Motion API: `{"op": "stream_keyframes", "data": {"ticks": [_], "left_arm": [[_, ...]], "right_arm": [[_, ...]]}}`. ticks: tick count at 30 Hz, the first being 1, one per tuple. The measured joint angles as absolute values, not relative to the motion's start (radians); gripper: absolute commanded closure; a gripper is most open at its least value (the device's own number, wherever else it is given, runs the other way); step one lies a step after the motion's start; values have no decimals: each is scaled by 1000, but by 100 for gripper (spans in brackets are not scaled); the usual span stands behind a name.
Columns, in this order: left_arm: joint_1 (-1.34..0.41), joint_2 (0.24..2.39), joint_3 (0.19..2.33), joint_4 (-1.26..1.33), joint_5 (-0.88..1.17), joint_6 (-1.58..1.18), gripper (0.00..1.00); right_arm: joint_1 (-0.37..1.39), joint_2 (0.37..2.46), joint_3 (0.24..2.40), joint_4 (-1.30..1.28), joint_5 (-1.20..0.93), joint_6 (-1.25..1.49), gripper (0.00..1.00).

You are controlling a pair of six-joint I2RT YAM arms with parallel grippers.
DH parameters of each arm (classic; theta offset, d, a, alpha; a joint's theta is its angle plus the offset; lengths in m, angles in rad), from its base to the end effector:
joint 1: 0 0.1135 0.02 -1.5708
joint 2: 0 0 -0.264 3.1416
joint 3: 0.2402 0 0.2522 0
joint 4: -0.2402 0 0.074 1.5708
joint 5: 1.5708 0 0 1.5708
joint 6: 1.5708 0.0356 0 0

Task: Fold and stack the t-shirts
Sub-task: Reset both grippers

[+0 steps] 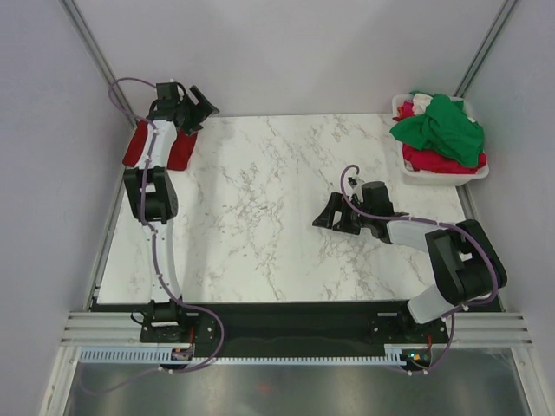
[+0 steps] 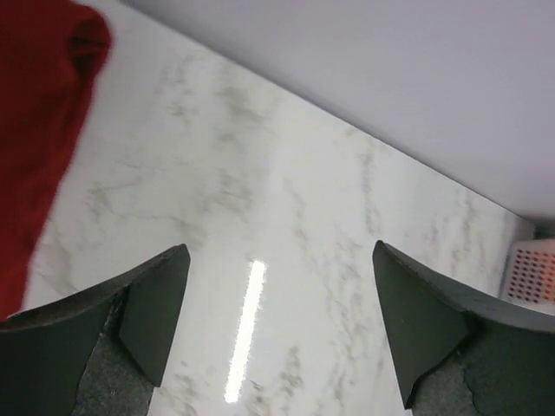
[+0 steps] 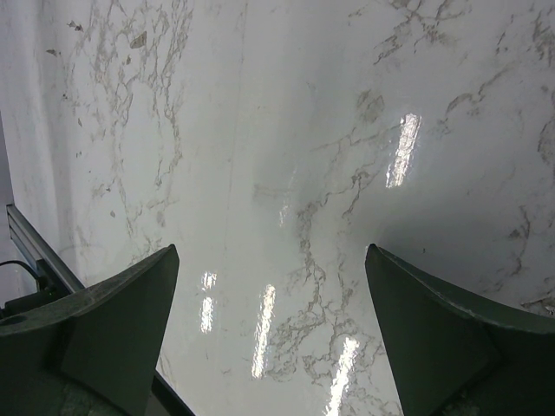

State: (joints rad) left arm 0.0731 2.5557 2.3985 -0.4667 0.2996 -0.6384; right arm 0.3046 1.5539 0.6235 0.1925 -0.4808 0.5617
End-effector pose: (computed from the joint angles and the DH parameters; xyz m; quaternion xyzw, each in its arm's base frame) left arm 0.5782 0.0318 0.2173 -0.2427 0.8486 -0.2533 0.3959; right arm 0.2699 0.1021 0.1459 0.0184 0.8932 0.3625 0.2652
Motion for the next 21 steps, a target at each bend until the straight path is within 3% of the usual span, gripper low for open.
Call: {"op": "stream_keyframes", "data": {"ticks": [5, 8, 16, 21], "left_arm": [[-14, 2230, 2176, -458, 326, -640, 1], [-94, 1921, 2006, -423, 345, -612, 1], [-170, 1279, 1462, -430, 316, -451, 1], [-166, 1081, 1183, -487, 238, -364, 1]], "right_arm": [[316, 1518, 626, 137, -426, 554, 2], [337, 1437, 662, 1, -332, 525, 2], [352, 1119, 1069, -271, -56, 392, 2], [352, 949, 1183, -305, 43, 345, 2]]}}
